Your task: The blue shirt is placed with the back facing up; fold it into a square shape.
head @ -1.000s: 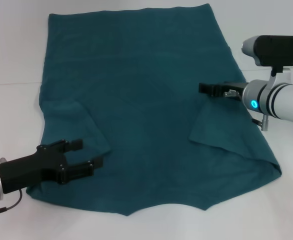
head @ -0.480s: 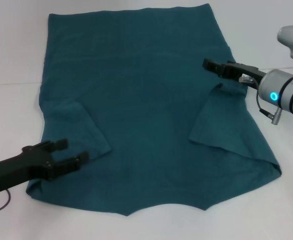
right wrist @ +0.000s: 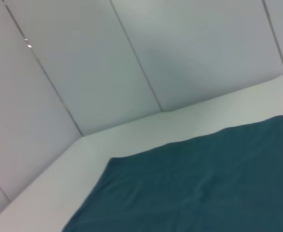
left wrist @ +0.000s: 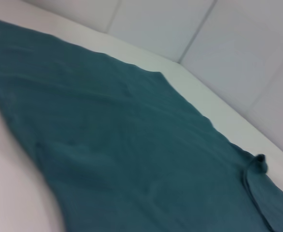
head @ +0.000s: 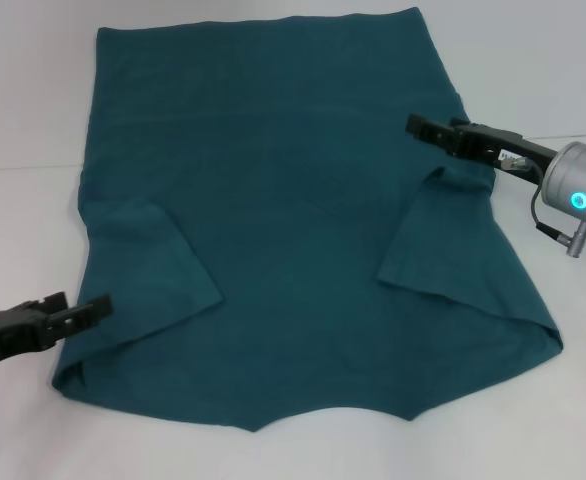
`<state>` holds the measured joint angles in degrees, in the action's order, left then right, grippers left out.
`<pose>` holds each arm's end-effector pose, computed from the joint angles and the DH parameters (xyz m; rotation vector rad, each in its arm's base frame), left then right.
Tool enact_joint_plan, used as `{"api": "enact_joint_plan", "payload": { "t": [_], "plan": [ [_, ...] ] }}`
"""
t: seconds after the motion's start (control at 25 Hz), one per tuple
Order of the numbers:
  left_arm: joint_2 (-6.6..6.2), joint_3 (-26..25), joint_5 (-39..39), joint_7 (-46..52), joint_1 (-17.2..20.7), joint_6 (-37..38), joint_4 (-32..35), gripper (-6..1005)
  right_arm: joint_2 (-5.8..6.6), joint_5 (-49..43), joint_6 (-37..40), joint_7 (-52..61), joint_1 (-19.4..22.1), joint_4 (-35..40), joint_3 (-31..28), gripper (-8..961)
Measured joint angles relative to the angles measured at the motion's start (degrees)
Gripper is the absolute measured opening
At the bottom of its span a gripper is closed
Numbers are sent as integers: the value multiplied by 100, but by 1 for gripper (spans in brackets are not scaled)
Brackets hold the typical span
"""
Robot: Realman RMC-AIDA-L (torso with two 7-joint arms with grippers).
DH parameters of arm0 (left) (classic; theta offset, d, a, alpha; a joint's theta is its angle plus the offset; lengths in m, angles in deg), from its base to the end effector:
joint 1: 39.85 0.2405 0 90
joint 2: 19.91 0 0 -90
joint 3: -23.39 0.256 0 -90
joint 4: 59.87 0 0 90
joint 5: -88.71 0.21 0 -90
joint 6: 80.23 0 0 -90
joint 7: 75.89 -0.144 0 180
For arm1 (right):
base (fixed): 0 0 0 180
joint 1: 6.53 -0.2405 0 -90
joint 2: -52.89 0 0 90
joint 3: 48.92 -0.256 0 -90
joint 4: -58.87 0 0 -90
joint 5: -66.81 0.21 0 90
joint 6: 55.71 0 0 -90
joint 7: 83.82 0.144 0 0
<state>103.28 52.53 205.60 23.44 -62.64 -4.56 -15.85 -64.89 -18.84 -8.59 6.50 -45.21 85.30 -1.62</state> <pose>-0.3265 0.3213 0.0206 -2.1716 -1.2389 -0.6967 0.2614 0.4365 0.0124 -1.9729 1.0934 0.8141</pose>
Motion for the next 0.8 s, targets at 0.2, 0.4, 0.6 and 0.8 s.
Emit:
{"api": "enact_joint_plan", "payload": {
  "t": [0.2,0.4,0.6,0.8],
  "plan": [
    [-44,-27,43,489,148,41,237,880,182,-74,484,289,93,12,15,847],
    [-67,-35,150,806,234,154,465,883,295,-425,737,494,116,39,26,847],
    [-68,-39,460,850,244,161,527,882,394,-938,1219,765,122,213,31,921],
    [-67,-41,616,775,248,205,583,882,445,-1502,1841,858,274,588,36,934]
  ]
}}
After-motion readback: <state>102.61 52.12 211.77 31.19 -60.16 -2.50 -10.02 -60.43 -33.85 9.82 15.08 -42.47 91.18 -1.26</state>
